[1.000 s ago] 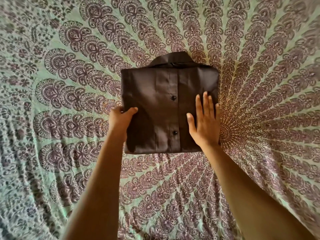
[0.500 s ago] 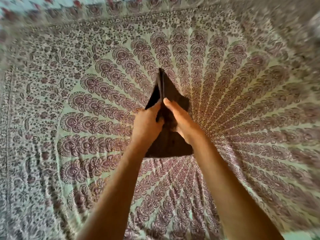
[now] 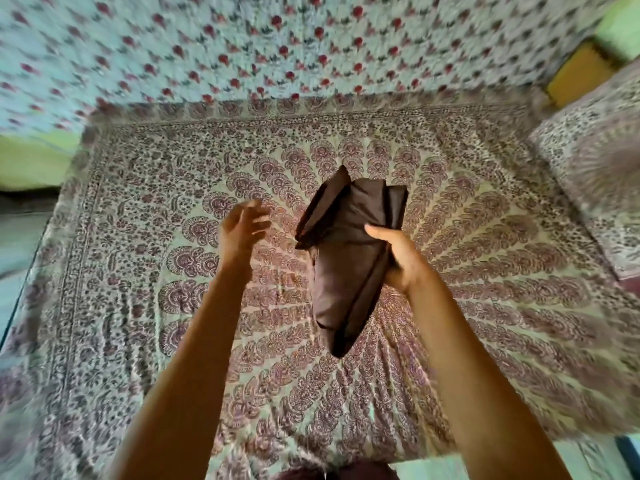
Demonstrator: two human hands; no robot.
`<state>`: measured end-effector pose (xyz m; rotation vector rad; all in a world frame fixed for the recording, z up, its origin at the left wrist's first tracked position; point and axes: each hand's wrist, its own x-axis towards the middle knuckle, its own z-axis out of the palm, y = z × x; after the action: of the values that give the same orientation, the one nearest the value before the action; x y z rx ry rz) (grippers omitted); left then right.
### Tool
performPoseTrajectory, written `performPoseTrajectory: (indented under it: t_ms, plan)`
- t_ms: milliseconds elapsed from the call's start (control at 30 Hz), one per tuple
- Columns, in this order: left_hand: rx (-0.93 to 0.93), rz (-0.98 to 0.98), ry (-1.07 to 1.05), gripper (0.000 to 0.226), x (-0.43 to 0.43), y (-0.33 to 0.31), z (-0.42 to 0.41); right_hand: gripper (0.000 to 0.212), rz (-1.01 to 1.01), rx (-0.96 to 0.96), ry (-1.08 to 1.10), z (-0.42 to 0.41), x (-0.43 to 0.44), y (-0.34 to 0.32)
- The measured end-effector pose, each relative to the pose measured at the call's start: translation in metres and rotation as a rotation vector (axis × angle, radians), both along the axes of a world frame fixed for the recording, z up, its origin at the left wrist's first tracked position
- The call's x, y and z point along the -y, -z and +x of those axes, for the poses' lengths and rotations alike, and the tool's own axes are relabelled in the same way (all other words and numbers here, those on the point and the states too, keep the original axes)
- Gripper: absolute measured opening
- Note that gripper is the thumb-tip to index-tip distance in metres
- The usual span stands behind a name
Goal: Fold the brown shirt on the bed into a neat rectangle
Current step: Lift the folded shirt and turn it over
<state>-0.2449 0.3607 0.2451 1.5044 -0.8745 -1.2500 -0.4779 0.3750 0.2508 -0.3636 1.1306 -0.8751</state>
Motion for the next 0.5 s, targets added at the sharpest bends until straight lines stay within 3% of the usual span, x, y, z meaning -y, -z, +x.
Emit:
performPoseTrajectory:
  t_ms: [67, 167, 233, 267, 400, 500]
  plan:
    - [-0.117, 0.219, -0.048, 0.05, 0.002, 0.021, 0.017, 0.028, -0.076, 0.094, -0.002, -0.002, -0.013, -0.024]
    - [-0.345, 0.428, 0.236, 0.074, -0.009, 0.048, 0.008, 0.027, -0.139, 0.154, 0.001, -0.009, -0.026, -0.053]
    - [-0.523, 0.399, 0.363, 0.073, -0.021, 0.042, -0.009, 0.051, -0.153, 0.166, -0.049, -0.015, -0.034, -0.064]
    - [-0.555, 0.361, 0.35, 0.07, -0.024, 0.035, -0.017, 0.051, -0.161, 0.169, -0.074, -0.018, -0.037, -0.07]
    - [-0.635, 0.264, 0.271, 0.078, -0.032, 0.018, -0.008, 0.033, -0.175, 0.15, -0.043, -0.036, -0.045, -0.087]
    - [-0.49, 0.217, 0.224, 0.064, -0.035, 0.002, 0.016, 0.035, -0.169, 0.044, -0.006, -0.056, -0.045, -0.084]
